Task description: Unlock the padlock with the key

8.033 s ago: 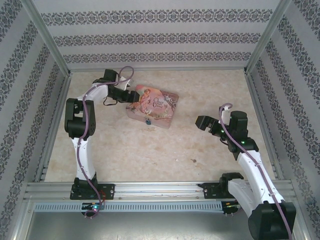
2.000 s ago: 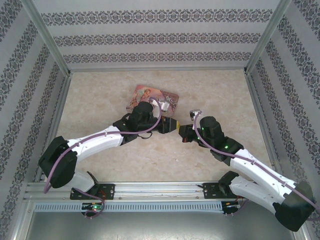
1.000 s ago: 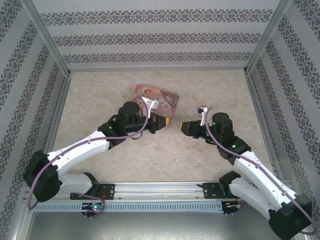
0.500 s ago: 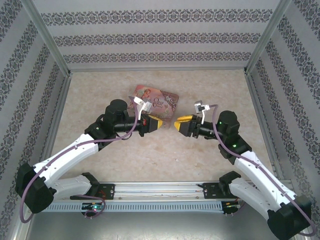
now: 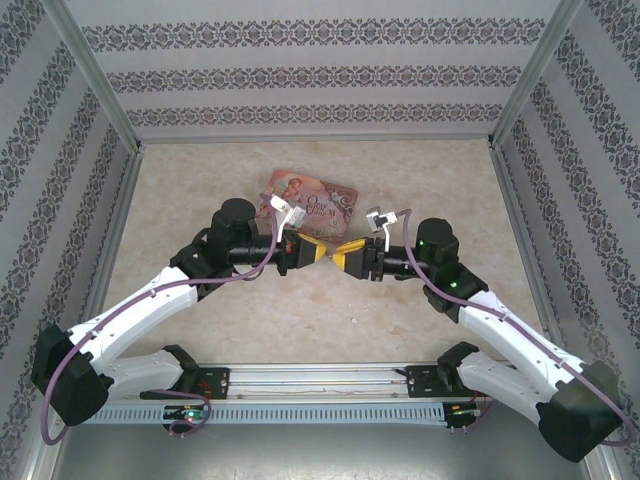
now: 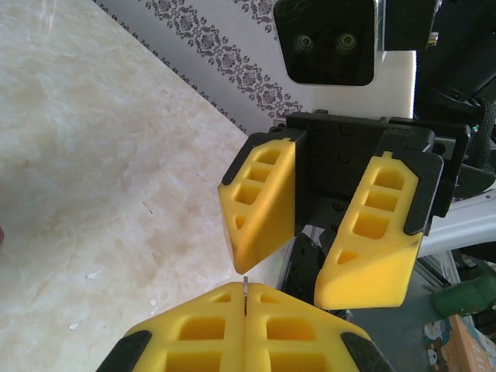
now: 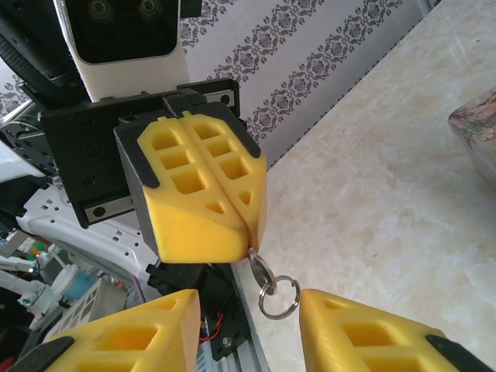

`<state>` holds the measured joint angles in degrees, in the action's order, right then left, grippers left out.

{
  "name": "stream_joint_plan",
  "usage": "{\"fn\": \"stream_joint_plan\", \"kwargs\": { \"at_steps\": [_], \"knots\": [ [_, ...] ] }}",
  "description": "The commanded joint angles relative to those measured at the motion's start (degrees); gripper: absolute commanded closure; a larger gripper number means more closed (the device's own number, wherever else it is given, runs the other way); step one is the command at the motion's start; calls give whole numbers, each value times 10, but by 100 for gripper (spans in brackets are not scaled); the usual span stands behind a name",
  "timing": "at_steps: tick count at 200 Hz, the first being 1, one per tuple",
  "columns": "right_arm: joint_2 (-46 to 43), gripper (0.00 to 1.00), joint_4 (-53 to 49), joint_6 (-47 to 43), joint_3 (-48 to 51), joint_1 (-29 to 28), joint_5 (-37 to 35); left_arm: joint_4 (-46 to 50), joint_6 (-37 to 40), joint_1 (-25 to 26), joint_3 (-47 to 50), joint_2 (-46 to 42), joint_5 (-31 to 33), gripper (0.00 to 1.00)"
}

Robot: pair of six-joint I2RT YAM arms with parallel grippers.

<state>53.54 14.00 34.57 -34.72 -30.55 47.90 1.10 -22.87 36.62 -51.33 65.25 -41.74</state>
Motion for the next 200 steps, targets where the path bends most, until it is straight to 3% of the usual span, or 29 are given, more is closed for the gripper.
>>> {"fn": "stream_joint_plan", "kwargs": {
  "at_steps": [1,77,140,158,200],
  "knots": [
    [7,63,26,-3,-22,-10,10,5,8,-8,-8,-2,-12,100],
    [34,77,27,5,-29,-23,12,-6,1,-8,-5,0,-13,100],
    [43,100,14,3,-36,-24,20,-6,2,-8,-4,-1,-7,100],
    [41,100,7,-3,-38,-25,18,-8,2,-8,-5,-2,-3,100],
    [27,100,-59,-58,-50,-31,-43,-22,-44,-34,1,-29,43,55]
  ]
}}
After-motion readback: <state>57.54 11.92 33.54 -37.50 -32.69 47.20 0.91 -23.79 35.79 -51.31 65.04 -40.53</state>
